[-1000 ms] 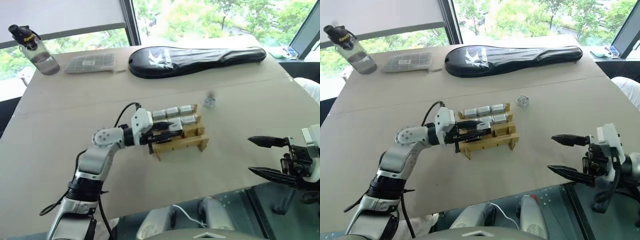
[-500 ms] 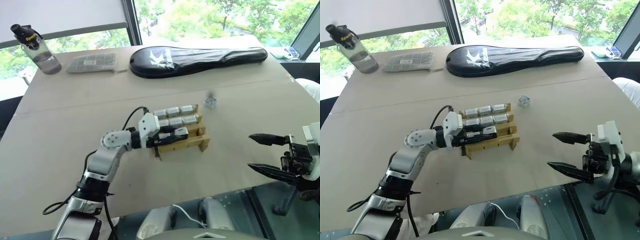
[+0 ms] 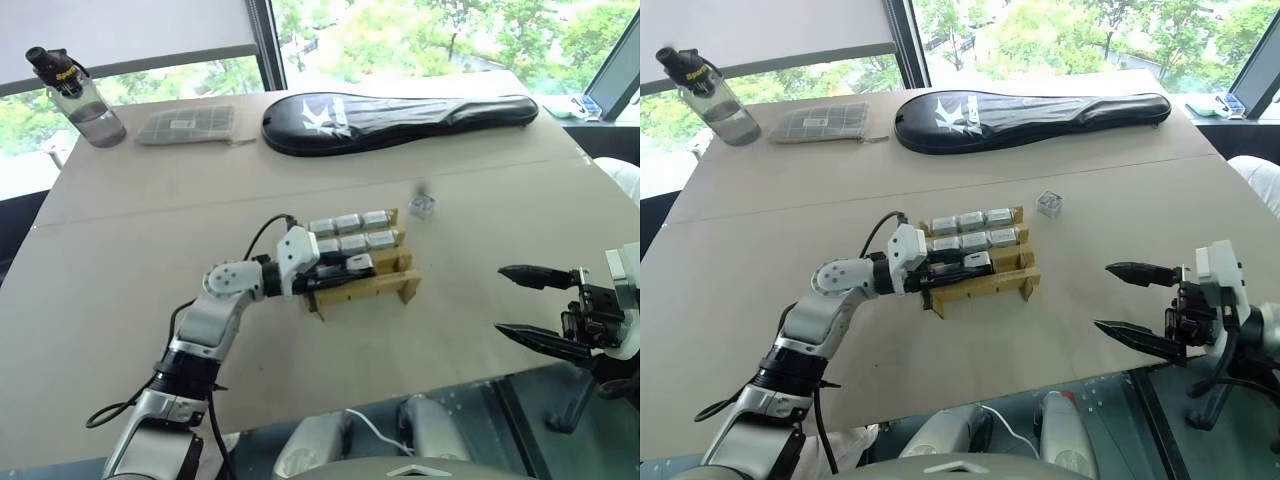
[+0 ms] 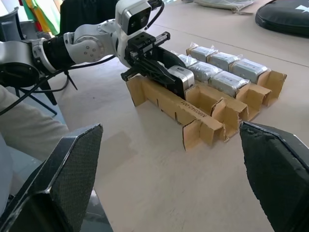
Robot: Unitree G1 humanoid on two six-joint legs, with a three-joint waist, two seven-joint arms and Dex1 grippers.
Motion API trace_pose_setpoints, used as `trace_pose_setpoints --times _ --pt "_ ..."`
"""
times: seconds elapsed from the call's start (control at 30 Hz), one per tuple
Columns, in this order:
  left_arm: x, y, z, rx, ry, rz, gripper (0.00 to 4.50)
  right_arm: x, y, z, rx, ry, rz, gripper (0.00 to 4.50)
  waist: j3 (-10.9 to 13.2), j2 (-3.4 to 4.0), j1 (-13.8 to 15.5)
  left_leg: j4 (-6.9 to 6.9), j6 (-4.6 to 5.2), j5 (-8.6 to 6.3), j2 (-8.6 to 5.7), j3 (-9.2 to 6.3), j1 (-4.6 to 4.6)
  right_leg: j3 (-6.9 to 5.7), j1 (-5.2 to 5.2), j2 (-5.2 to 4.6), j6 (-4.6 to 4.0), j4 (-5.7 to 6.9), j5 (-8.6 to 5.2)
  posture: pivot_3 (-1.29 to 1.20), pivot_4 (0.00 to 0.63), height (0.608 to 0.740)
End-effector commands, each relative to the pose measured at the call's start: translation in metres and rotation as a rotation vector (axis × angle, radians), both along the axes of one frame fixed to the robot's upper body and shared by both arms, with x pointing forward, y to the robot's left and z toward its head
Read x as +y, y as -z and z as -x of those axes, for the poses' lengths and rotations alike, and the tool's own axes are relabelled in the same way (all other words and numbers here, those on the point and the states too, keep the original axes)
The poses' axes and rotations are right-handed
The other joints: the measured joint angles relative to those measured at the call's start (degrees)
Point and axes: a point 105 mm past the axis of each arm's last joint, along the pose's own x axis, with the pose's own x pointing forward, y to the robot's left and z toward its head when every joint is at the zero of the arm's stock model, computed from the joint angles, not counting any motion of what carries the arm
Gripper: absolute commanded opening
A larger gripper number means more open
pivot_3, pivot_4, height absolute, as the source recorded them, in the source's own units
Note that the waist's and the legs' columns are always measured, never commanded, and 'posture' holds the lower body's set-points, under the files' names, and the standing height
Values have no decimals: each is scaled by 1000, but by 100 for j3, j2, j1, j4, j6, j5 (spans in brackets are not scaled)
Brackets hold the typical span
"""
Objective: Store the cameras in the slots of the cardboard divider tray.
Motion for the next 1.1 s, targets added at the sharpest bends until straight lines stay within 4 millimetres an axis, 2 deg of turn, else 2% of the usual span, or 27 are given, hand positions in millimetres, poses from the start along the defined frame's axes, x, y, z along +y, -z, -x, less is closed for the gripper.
trace_pose_setpoints --times 0.03,0.1,0.27,0.4,0.5,0.6,0.7,0.93,1.1 --pt "-2 0 0 20 13 -3 1532 1 -12 2 -57 -14 11 4500 0 0 5 0 0 0 0 0 0 0 0 0 0 0 0 0 150 740" --pt "-1 -1 -4 7 -4 -4 2117 0 -12 3 -55 -12 13 4500 0 0 5 0 0 0 0 0 0 0 0 0 0 0 0 0 150 740" --pt "3 -20 -16 -110 -78 15 4400 -6 -5 -7 -48 59 68 4500 0 -1 15 1 0 0 0 0 0 -1 1 -1 0 0 0 0 150 740" --pt "7 -58 -6 -119 -43 129 4484 -16 6 -41 -29 240 163 4500 1 -2 -32 3 0 0 0 5 0 5 -1 1 1 2 1 0 150 740" --pt "20 -79 11 -65 3 130 4484 -25 18 -87 -38 385 318 4500 2 -3 -87 2 0 0 0 6 0 6 -3 1 1 2 1 0 150 740" --pt "34 -83 25 -7 19 55 4484 -20 18 -124 -59 432 303 4500 5 1 -171 -6 -1 0 1 8 -2 6 -8 2 0 0 1 0 150 740" --pt "55 -88 30 -4 -30 -14 4484 -4 22 -154 -41 410 269 4500 16 10 -173 -17 -1 0 4 8 -2 6 -13 5 -1 -6 0 0 150 740" --pt "92 -95 34 -36 -182 -92 4484 28 25 -205 -31 331 253 4500 21 9 -212 -26 0 1 2 10 -26 6 -39 3 -2 -13 1 0 150 740" --pt "98 -94 40 -36 -213 -95 4484 44 28 -224 -64 300 287 4500 22 11 -278 -34 -1 1 2 6 -27 3 -40 4 -2 -21 0 0 150 740"
